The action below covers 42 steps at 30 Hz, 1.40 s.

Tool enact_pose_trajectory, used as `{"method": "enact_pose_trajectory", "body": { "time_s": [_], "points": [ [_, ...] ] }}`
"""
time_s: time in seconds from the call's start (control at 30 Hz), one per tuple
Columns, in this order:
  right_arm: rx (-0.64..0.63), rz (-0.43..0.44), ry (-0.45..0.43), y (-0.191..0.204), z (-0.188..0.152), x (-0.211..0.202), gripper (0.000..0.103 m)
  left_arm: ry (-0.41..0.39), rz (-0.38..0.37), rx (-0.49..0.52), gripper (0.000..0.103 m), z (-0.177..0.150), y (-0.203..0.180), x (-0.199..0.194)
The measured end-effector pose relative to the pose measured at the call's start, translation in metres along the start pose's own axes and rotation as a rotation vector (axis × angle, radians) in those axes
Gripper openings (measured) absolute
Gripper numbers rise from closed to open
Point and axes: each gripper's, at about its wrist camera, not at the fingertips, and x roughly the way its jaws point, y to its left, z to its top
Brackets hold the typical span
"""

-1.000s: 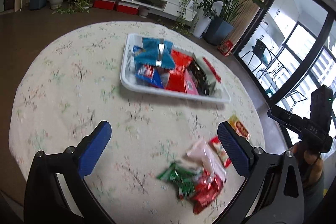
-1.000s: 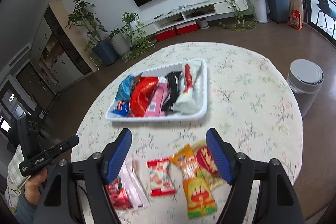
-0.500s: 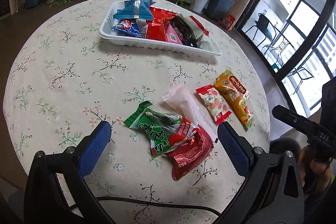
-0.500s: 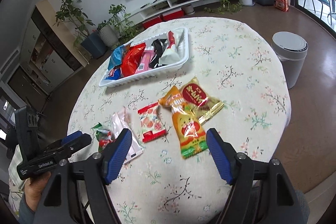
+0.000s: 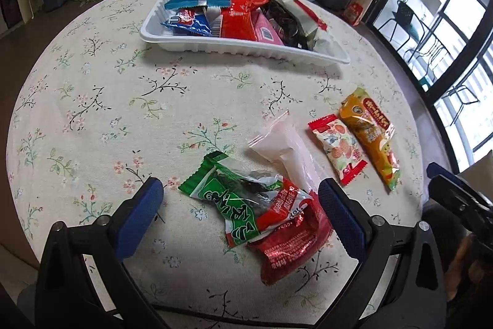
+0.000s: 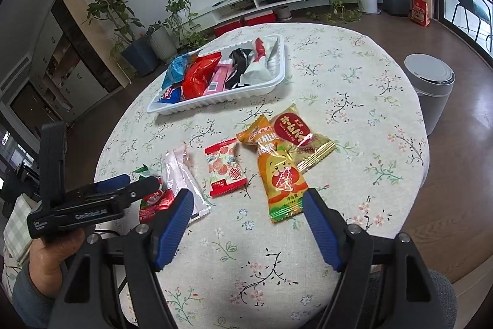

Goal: Organize snacks
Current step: 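Move both grippers back toward the remaining snacks on the table, then grasp the green packet with the left gripper while the right gripper grasps the clear pink-white packet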

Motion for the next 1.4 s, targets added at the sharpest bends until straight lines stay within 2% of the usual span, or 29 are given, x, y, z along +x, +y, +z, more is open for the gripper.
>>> {"method": "enact_pose_trajectory", "body": {
  "time_s": [0.1, 0.17, 0.2, 0.27, 0.47, 0.77, 0.83, 0.97, 1.13, 1.4],
  "points": [
    [0.001, 0.003, 0.000, 0.000, 0.000, 0.000, 0.076, 0.020, 0.014, 0.006, 0.099, -0.001, 0.004, 0.008],
    [-0.002, 0.002, 0.001, -0.001, 0.000, 0.000, 0.076, 0.030, 0.013, -0.010, 0.087, -0.003, 0.011, 0.012],
    [-0.003, 0.001, 0.001, -0.001, 0.000, 0.001, 0.076, 0.023, 0.016, -0.005, 0.085, -0.004, 0.013, 0.011],
    [-0.006, 0.002, 0.004, -0.001, 0.000, 0.001, 0.076, 0.021, 0.015, -0.010, 0.073, -0.003, 0.021, 0.010],
    [-0.032, -0.017, 0.008, 0.003, 0.000, 0.003, 0.076, 0.037, 0.050, 0.015, 0.072, 0.000, 0.023, 0.012],
    [-0.085, -0.025, 0.023, 0.016, 0.005, 0.009, 0.074, 0.045, 0.026, 0.023, 0.071, 0.008, 0.018, 0.017],
    [-0.134, -0.012, 0.024, 0.025, 0.010, 0.014, 0.071, 0.044, 0.030, 0.034, 0.067, 0.009, 0.019, 0.016],
    [-0.239, 0.033, 0.105, 0.050, 0.022, 0.039, 0.061, 0.043, 0.030, 0.040, 0.054, 0.008, 0.024, 0.014],
    [-0.362, 0.079, 0.200, 0.084, 0.026, 0.069, 0.057, 0.050, 0.022, 0.060, 0.042, 0.011, 0.034, 0.012],
    [-0.385, 0.081, 0.254, 0.095, 0.027, 0.091, 0.057, 0.069, 0.025, 0.084, 0.043, 0.026, 0.041, 0.016]
  ]
}}
